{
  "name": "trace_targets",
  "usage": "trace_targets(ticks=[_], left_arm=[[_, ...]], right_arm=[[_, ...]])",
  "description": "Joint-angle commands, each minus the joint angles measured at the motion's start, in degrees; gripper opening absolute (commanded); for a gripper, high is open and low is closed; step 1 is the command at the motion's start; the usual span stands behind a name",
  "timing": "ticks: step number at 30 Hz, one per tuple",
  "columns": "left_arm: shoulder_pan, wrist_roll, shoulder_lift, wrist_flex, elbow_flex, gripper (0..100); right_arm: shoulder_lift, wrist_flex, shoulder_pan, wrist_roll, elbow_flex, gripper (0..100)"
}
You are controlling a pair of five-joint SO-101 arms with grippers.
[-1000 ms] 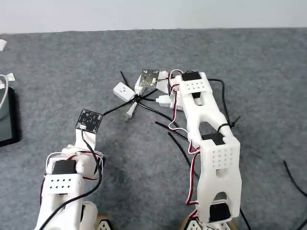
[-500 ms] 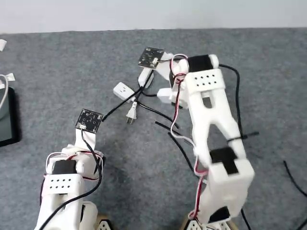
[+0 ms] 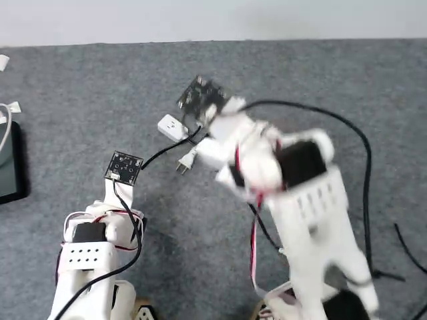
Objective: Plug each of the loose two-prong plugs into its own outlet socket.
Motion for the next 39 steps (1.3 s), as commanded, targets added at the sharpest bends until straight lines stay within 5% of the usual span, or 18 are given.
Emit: trace_targets(ticks=[1, 7, 16, 25, 30, 39], left_arm=[[0.2, 0.0, -0.1, -1.1, -0.3, 11], [0.1, 0.0, -0.1, -1.1, -0.3, 11], [0.1, 0.0, -0.1, -1.1, -0.2, 11], [0.2, 0.1, -0.1, -0.7, -0.2, 11], [1.2, 3.8, -0.1, 5.3, -2.2, 11], [17.8, 14.6, 0.4, 8.3, -3.4, 13]], right_arm=[[-10.3, -0.1, -10.1, -4.9, 9.7, 0.9], [-17.8, -12.6, -14.5, -11.3, 35.5, 0.9], [-19.1, -27.5, -14.3, -4.7, 59.5, 1.0], [-19.0, -26.2, -9.9, 1.7, 61.4, 27.9], [-19.3, -24.6, -8.9, 3.3, 61.1, 29.3], [-19.6, -30.1, -5.7, 1.1, 62.7, 29.2]])
